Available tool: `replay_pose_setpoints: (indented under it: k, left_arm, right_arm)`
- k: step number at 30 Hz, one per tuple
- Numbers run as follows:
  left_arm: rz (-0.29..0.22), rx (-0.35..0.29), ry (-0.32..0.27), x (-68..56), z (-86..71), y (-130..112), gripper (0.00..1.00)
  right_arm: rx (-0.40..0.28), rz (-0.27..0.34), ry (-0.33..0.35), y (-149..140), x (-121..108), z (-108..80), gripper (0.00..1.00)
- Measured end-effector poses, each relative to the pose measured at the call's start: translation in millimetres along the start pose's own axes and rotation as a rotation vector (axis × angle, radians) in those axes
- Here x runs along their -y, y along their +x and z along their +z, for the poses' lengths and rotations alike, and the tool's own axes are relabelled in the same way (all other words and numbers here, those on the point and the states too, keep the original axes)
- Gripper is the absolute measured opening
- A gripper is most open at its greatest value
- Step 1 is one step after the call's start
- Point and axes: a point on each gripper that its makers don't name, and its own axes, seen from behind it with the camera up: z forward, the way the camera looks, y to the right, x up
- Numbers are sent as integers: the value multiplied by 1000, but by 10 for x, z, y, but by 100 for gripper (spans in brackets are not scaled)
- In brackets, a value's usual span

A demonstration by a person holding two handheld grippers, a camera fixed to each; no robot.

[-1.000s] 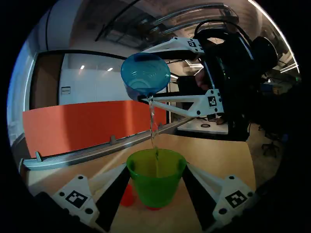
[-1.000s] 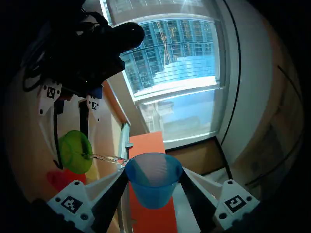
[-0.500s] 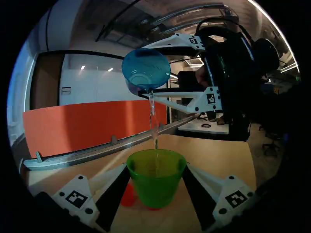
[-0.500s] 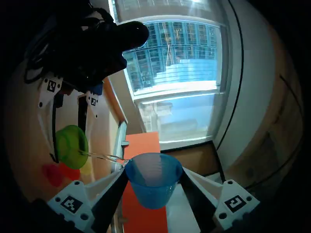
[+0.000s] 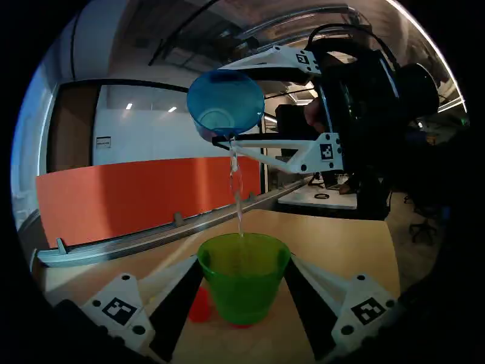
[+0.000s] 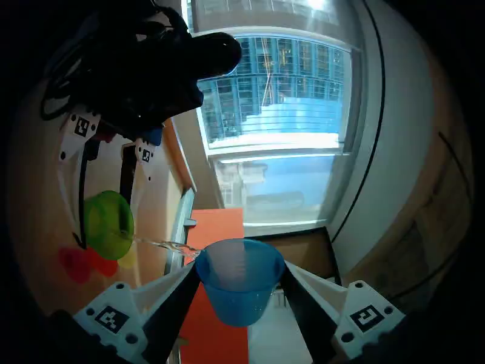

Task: Pour water

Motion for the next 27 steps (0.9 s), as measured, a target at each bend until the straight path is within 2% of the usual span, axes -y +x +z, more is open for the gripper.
replay_pose_setpoints:
  k: [27]
  left_arm:
    - [-2,-1,5,24,47,-29,87]
  right_arm:
    - [-14,-156,-19,237,-16,67,91]
